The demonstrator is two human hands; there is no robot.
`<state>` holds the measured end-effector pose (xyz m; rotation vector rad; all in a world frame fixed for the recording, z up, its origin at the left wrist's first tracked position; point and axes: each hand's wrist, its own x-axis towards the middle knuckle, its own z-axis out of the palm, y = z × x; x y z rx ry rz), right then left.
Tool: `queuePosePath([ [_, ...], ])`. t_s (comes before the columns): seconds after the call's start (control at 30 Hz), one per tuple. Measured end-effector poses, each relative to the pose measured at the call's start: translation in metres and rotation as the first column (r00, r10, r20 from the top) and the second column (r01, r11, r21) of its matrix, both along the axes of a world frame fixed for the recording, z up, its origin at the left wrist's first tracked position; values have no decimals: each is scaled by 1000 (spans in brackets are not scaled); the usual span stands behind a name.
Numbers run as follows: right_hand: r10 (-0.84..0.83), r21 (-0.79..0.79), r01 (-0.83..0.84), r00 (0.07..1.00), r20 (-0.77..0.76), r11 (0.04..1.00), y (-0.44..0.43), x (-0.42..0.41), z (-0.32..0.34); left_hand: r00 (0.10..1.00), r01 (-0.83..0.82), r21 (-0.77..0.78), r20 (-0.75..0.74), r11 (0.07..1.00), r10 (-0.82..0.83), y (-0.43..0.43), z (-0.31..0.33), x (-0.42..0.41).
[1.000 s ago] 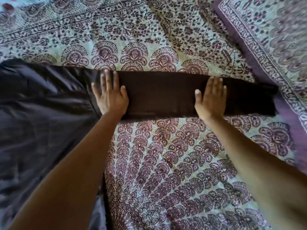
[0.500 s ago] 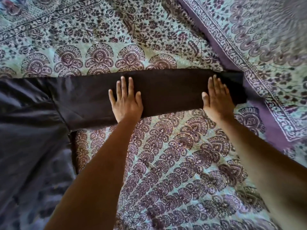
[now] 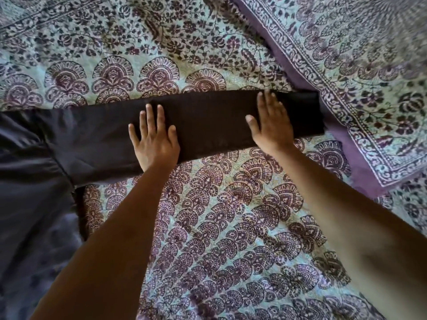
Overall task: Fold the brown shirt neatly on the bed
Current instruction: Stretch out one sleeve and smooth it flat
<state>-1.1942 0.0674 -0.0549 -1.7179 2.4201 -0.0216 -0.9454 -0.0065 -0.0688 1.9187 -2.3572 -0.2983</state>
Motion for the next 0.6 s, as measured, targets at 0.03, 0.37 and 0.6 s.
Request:
queuePosePath([
  [0.03,-45,2,45,999,-17,999,6,-11,0,1000,2,1,3,1000,-2,1,0,-2],
  [0.37,225,-29,-223,967,118,974,-26,125,4,982,176,40,55,984,-178,-14,8,19],
  [0.6,162,-58,-163,987,-9,985,-26,134,-9,981,155,44,111,987,-159,-69,7,149],
])
